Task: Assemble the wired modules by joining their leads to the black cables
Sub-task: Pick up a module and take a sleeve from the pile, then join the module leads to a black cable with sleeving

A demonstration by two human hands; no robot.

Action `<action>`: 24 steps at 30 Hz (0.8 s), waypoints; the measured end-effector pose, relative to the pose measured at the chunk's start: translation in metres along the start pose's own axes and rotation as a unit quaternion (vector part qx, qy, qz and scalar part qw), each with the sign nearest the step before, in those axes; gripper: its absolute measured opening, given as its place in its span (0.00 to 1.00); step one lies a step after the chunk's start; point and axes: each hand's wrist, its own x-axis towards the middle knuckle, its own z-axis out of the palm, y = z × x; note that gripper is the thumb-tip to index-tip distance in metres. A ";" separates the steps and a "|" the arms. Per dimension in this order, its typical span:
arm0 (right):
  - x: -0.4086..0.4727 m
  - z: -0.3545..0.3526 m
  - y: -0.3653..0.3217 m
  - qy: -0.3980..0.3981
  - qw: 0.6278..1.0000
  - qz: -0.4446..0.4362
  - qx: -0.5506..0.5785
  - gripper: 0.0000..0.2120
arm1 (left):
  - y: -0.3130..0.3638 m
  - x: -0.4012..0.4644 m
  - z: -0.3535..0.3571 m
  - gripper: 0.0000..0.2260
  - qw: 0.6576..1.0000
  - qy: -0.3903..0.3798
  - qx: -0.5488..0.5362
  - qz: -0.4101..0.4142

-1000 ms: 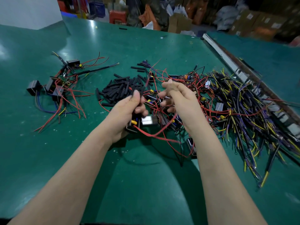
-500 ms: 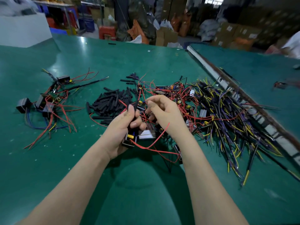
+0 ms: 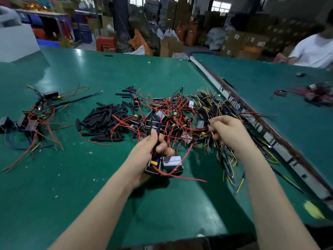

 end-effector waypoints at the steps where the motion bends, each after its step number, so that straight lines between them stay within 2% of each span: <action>1: -0.001 -0.014 0.007 0.017 1.000 0.014 -0.013 0.05 | 0.000 -0.001 -0.002 0.13 1.000 -0.001 0.001 -0.003; 3: -0.003 -0.040 0.021 0.048 0.992 0.045 -0.103 0.06 | 0.001 -0.002 -0.007 0.12 1.000 -0.005 -0.005 -0.008; 5: -0.006 -0.059 0.036 0.048 0.963 0.091 -0.251 0.08 | 0.003 -0.004 -0.010 0.12 1.000 -0.007 -0.012 -0.010; 7: -0.012 -0.065 0.047 0.026 0.931 0.158 -0.328 0.10 | 0.002 -0.006 -0.010 0.12 1.000 -0.005 -0.008 -0.014; 10: -0.023 -0.058 0.052 0.025 0.914 0.224 -0.336 0.20 | 0.000 -0.007 -0.009 0.12 1.000 0.001 -0.001 -0.015; 13: -0.027 -0.050 0.050 0.068 0.914 0.221 -0.334 0.26 | 0.001 -0.007 -0.011 0.12 1.000 0.007 -0.004 -0.016; 15: -0.029 -0.049 0.049 0.076 0.918 0.211 -0.327 0.26 | 0.002 -0.008 -0.013 0.12 1.000 0.007 -0.004 -0.017; 17: -0.032 -0.053 0.051 0.068 0.945 0.194 -0.252 0.22 | 0.002 -0.008 -0.016 0.12 1.000 -0.003 -0.011 -0.025; 20: -0.045 -0.054 0.053 0.100 0.983 0.154 -0.020 0.22 | 0.003 -0.009 -0.019 0.13 0.998 -0.030 -0.018 -0.042; 24: -0.060 -0.033 0.044 0.156 0.966 0.046 0.201 0.16 | 0.005 -0.008 -0.021 0.13 0.998 -0.041 0.002 -0.038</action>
